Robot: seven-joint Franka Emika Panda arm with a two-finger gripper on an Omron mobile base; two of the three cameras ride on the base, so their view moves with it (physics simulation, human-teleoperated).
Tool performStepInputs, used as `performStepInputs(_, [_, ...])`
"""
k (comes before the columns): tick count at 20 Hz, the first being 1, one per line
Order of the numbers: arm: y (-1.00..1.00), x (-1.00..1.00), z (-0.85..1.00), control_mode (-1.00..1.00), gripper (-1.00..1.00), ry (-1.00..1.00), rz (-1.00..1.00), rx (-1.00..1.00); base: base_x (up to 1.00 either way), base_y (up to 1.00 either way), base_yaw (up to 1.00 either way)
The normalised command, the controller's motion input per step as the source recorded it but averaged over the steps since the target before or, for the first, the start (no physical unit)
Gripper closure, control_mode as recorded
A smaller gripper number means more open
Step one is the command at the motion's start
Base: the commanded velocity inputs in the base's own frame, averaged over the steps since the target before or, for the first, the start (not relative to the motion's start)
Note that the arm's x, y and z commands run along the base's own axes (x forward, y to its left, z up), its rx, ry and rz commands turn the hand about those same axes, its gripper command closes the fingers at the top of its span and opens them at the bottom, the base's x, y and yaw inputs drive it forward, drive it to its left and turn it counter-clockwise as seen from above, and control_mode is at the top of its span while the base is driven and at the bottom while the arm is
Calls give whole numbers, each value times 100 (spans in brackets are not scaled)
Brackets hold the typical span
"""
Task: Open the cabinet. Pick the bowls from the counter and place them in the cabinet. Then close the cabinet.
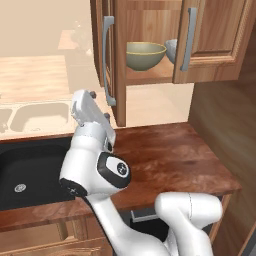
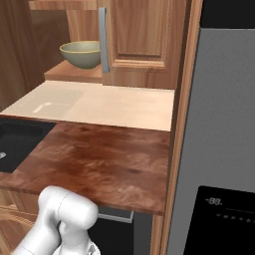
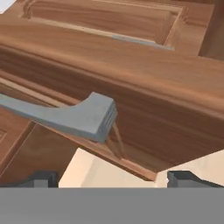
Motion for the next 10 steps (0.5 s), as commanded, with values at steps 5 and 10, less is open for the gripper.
performStepInputs(5, [-10, 3, -5, -100, -100, -5, 0, 11, 0, 0, 0])
performStepInputs(10, [-40, 0, -10, -100, -100, -2, 0, 31, 0, 0, 0])
